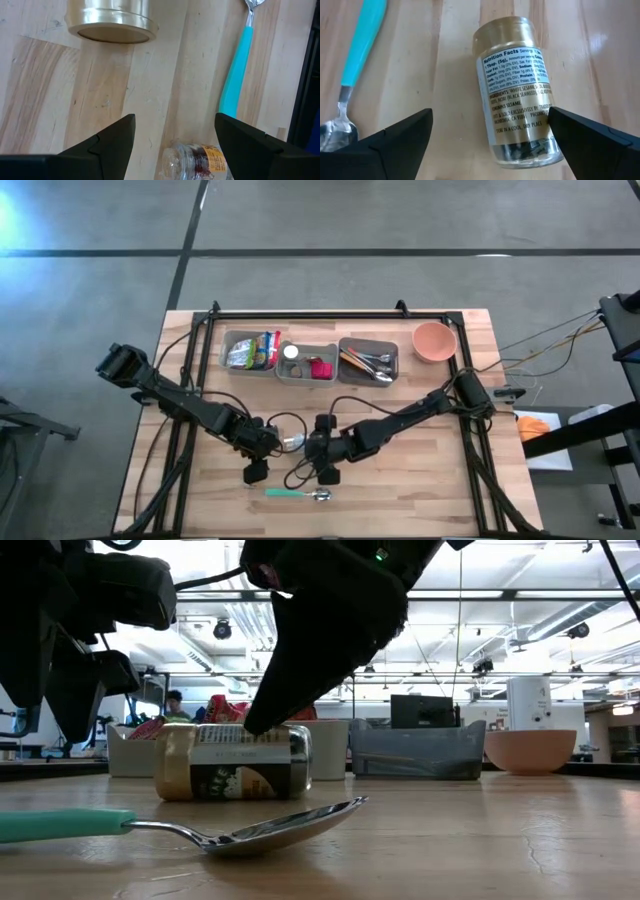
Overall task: Pick & Place Food Item
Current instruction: Put the golden seasoning bottle into the right gray bin
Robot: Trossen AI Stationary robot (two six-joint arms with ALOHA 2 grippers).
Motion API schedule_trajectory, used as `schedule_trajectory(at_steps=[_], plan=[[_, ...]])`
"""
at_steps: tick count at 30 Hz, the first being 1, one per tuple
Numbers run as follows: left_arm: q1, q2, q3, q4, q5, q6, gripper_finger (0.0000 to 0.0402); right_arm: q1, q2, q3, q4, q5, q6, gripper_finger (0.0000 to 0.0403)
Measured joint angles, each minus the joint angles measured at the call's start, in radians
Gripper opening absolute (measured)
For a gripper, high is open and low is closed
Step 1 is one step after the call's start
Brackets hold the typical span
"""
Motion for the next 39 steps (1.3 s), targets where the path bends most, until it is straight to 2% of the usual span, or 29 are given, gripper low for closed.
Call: schedule_trajectory(at_steps=[13, 22, 26, 35, 39], plan=[[0.000, 0.000, 0.000, 0.000, 0.002, 0.000, 0.0276, 0.000, 0.011, -0.001, 0.003, 0.099, -0.160, 0.0389], [-0.003, 0.000, 0.000, 0.003, 0.006, 0.000, 0.0276, -0.015, 0.064, -0.001, 0.023, 0.112, -0.273, 0.0389], [-0.003, 0.000, 0.000, 0.003, 0.006, 0.000, 0.0276, -0.018, 0.068, 0.000, 0.027, 0.146, -0.280, 0.0389], [-0.003, 0.000, 0.000, 0.003, 0.006, 0.004, 0.0276, -0.019, 0.086, 0.002, 0.023, 0.144, -0.285, 0.0388], [-0.003, 0.000, 0.000, 0.003, 0.006, 0.004, 0.0276, -0.018, 0.102, 0.004, 0.031, 0.146, -0.299, 0.0367]])
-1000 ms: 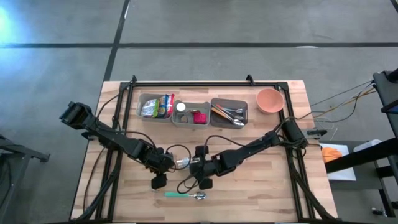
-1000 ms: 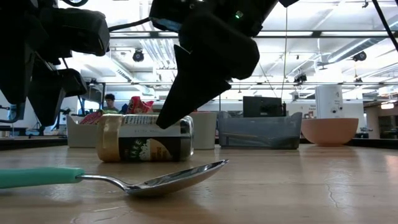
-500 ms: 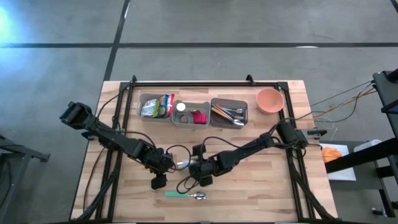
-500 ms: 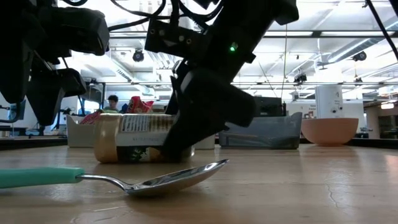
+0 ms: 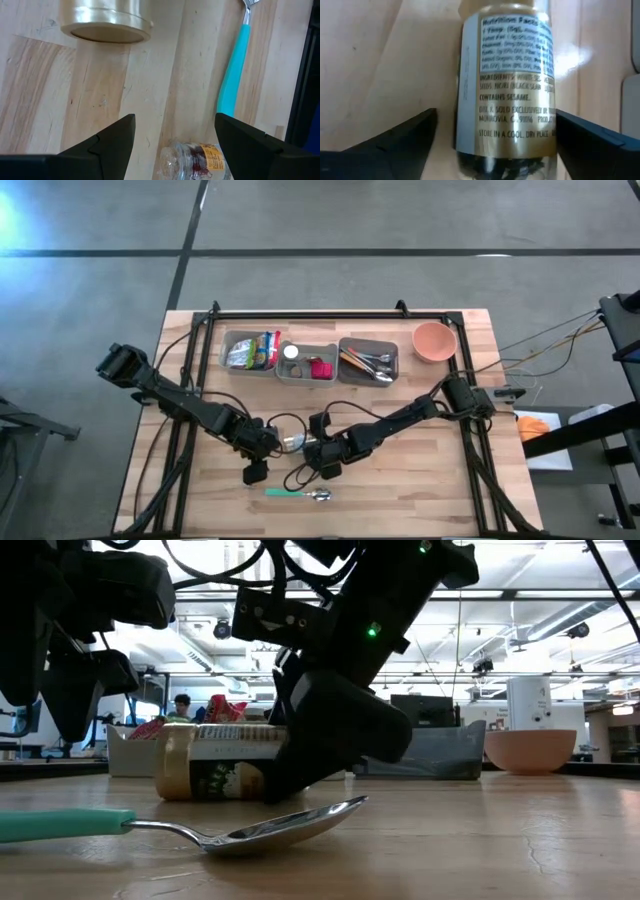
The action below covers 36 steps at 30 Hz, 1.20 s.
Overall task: Pick & Place Food Item
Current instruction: Put the golden seasoning bottle into the right gray bin
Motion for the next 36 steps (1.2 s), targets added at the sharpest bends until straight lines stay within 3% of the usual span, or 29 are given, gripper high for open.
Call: schedule_trajectory(at_steps=[5, 10, 19, 28, 36], plan=[[0.000, 0.000, 0.000, 0.000, 0.000, -0.005, 0.0276, 0.001, 0.010, 0.002, 0.008, -0.002, 0.000, 0.0276], [0.000, 0.000, 0.000, 0.000, -0.013, -0.038, 0.0276, 0.001, 0.007, 0.001, 0.006, 0.004, 0.036, 0.0274], [-0.003, 0.000, 0.000, 0.000, -0.137, -0.062, 0.0276, -0.002, -0.013, -0.004, -0.015, 0.019, 0.169, 0.0274], [-0.077, 0.000, 0.000, -0.001, -0.379, 0.015, 0.0276, 0.009, -0.051, -0.004, -0.051, 0.083, 0.272, 0.0274], [-0.206, 0.000, 0.000, 0.004, -0.725, 0.085, 0.0276, 0.030, -0.128, -0.004, -0.157, 0.140, 0.360, 0.0274]])
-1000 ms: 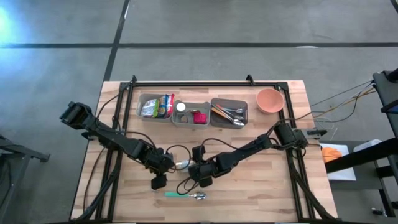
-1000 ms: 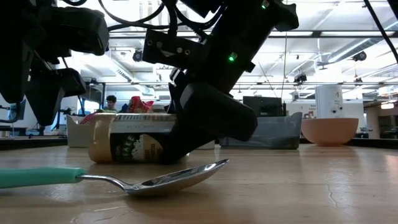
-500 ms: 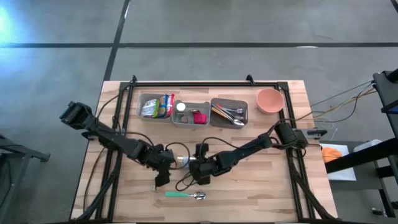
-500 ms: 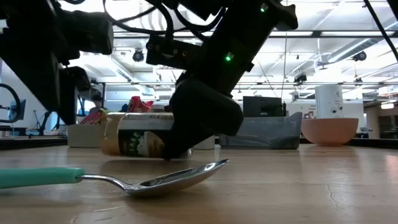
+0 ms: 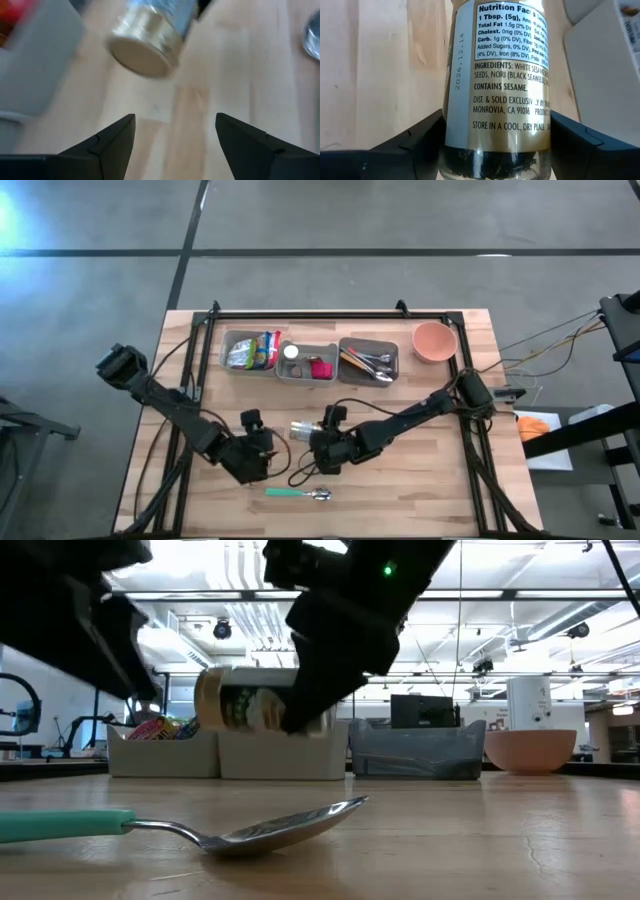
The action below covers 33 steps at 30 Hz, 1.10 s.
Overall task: Pick & Place Food Item
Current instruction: Put the golden seasoning bottle into the right gray bin
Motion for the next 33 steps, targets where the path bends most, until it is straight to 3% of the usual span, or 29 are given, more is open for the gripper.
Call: schedule_trajectory(at_steps=[5, 8, 11, 23, 33], plan=[[-0.048, 0.000, 0.000, 0.049, -0.216, -0.021, 0.0276, 0.019, -0.048, 0.001, -0.003, 0.022, 0.001, 0.0274], [-0.051, -0.001, 0.000, 0.084, -0.273, -0.083, 0.0276, 0.032, -0.073, 0.002, -0.013, 0.031, 0.001, 0.0274], [-0.045, -0.001, 0.000, 0.140, -0.279, -0.139, 0.0276, 0.047, -0.092, 0.001, -0.021, 0.039, -0.001, 0.0274], [-0.042, -0.001, 0.009, 0.322, -0.282, -0.069, 0.0276, 0.073, -0.121, 0.001, -0.067, 0.078, 0.000, 0.0274], [-0.041, -0.001, 0.020, 0.338, -0.156, 0.049, 0.0288, 0.075, -0.120, 0.002, -0.074, 0.078, -0.001, 0.0274]])
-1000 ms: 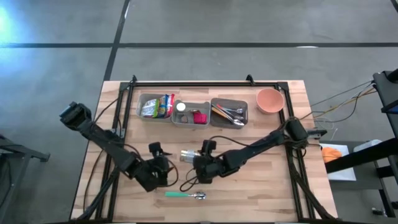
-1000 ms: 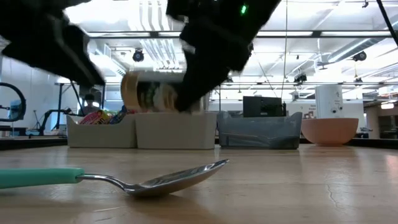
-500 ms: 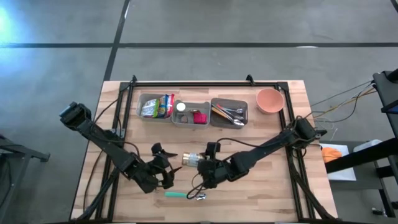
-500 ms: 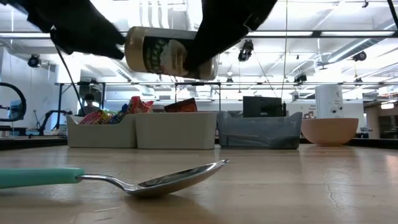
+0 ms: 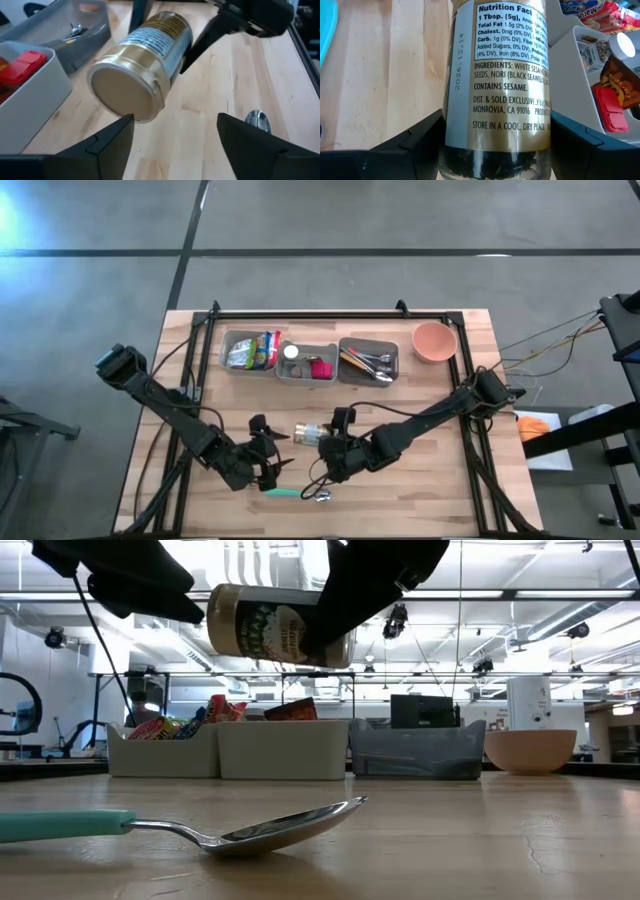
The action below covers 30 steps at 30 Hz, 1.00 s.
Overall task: Pick & Place Food Item
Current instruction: Put the golden seasoning bottle into the right gray bin
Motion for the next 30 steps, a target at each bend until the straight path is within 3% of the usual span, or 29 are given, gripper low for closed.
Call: schedule_trajectory(at_steps=[7, 9, 18, 22, 30], plan=[[0.004, 0.000, 0.001, 0.002, 0.009, 0.072, 0.0384, 0.007, 0.000, 0.000, -0.008, -0.001, 0.000, 0.0274], [0.006, 0.000, 0.001, 0.001, 0.005, 0.079, 0.0394, 0.013, -0.002, 0.000, -0.008, -0.004, 0.000, 0.0274], [0.005, 0.000, 0.001, 0.005, 0.006, 0.232, 0.0342, 0.041, -0.024, 0.000, 0.028, -0.025, -0.019, 0.0274], [0.005, 0.001, 0.001, 0.057, 0.009, 0.310, 0.0338, 0.046, -0.025, 0.000, 0.106, -0.085, -0.067, 0.0274], [-0.027, 0.001, 0.001, 0.196, 0.020, 0.487, 0.0337, 0.054, -0.026, 0.000, 0.135, -0.098, -0.097, 0.0274]])
